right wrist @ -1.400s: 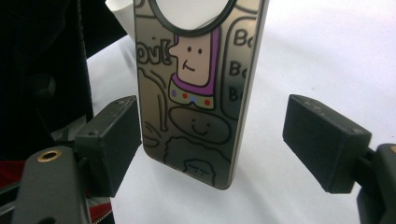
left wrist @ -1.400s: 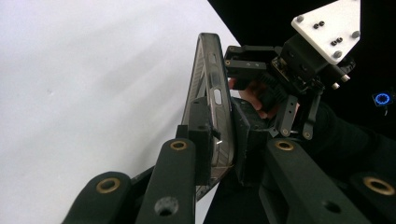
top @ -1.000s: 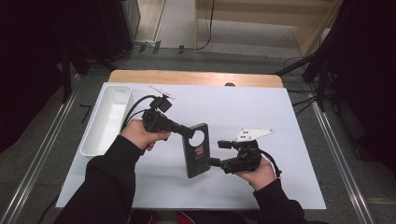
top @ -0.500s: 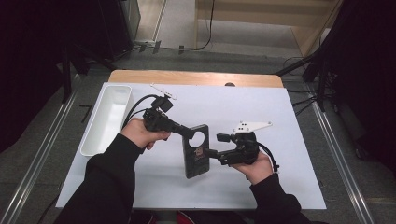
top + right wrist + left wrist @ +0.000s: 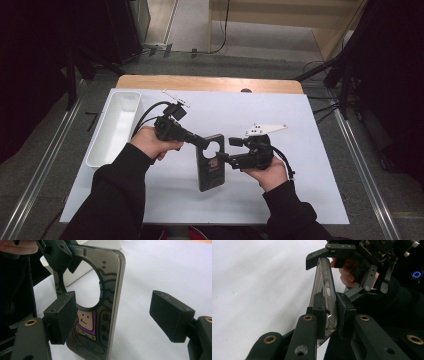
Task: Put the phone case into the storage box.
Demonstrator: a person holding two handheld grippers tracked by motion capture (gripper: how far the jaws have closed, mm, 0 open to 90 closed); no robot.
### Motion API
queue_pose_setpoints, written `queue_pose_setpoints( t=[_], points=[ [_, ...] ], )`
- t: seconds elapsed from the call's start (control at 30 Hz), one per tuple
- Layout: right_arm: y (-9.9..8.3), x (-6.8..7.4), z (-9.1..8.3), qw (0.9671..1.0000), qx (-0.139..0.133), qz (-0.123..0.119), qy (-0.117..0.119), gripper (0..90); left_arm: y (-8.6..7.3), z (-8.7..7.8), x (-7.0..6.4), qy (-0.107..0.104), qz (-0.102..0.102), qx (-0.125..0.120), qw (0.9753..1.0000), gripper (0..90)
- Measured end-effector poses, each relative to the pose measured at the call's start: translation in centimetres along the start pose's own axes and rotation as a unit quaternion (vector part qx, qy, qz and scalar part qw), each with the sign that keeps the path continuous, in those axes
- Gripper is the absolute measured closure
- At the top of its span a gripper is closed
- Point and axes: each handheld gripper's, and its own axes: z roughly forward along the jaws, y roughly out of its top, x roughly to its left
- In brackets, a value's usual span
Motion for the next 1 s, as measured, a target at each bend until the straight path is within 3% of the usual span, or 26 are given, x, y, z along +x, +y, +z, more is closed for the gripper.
queue_pose_setpoints(
  t=[0.37, 1.0],
  points=[
    [0.8, 0.2, 0.9, 0.9999, 0.002, 0.002, -0.010, 26.3, 0.2, -0.1, -0.1, 0.000, 0.004, -0.004, 1.0000, 78.8],
    [1.4, 0.4, 1.9, 0.9997, -0.010, 0.003, -0.021, 46.3, 0.7, -0.4, -0.3, 0.003, 0.011, -0.012, 0.9999, 78.8]
  ],
)
